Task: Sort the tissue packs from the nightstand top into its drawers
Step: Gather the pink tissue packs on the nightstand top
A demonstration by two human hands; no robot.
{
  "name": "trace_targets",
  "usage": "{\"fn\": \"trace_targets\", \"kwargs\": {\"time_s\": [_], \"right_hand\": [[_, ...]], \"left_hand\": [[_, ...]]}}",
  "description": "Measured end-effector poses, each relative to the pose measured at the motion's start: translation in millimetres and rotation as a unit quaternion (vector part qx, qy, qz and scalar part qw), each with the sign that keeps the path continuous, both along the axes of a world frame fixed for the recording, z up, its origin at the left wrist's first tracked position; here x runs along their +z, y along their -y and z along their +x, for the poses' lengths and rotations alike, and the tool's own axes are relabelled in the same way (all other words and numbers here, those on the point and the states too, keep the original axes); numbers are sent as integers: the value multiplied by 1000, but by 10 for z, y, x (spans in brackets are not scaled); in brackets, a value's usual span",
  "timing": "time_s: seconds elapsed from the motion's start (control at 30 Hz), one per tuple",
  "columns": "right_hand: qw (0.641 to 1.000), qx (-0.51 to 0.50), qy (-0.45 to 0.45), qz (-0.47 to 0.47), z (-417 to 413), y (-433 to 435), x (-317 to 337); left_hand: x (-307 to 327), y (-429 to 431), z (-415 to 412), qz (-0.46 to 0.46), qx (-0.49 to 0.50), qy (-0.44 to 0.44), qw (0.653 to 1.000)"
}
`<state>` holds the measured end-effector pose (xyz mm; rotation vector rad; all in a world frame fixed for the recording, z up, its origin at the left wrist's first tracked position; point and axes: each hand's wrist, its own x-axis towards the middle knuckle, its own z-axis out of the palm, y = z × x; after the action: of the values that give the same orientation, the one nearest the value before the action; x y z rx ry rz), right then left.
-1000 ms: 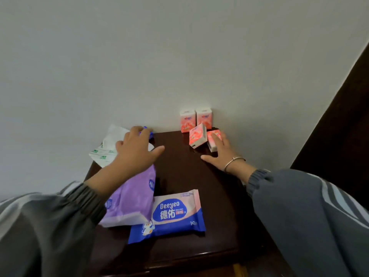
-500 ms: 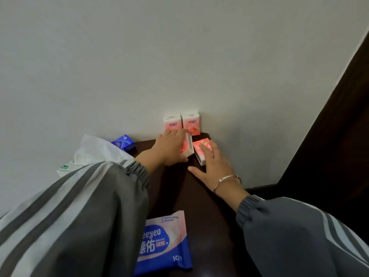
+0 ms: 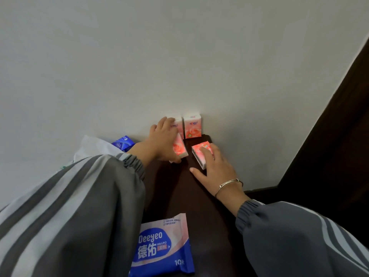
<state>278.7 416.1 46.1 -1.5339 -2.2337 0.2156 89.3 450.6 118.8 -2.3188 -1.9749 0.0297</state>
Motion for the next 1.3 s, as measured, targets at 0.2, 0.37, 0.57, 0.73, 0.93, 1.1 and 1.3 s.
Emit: {"fn": "trace_targets", "kwargs": {"time_s": [0.2,0.37,0.57,0.73,0.93,1.1,1.3], "right_hand": [[1000,-2,-6,5,-6,-7,15],[999,-9,-23,24,-19,8,44],[999,-20,-7,34,-6,20,88],[999,-10,-32,-14,42,196,217],[938,-59,-332,-76,12,776,649],[887,101,-450,-5,-96,1518,1172],[930,129,-343,37,-157,1883,1384]], "left_hand": [[-56,55,-64,0,-37,111,993],[-124,74,-89,4,17,97,995],[28,474,-213,120,76,271,952],[408,1118,-347,48,118,471,873],[498,1984,-174,-65,179,734,651],[494,2285,252,-93,197,848,483],[600,2459,454,-178,65,937,293]]}}
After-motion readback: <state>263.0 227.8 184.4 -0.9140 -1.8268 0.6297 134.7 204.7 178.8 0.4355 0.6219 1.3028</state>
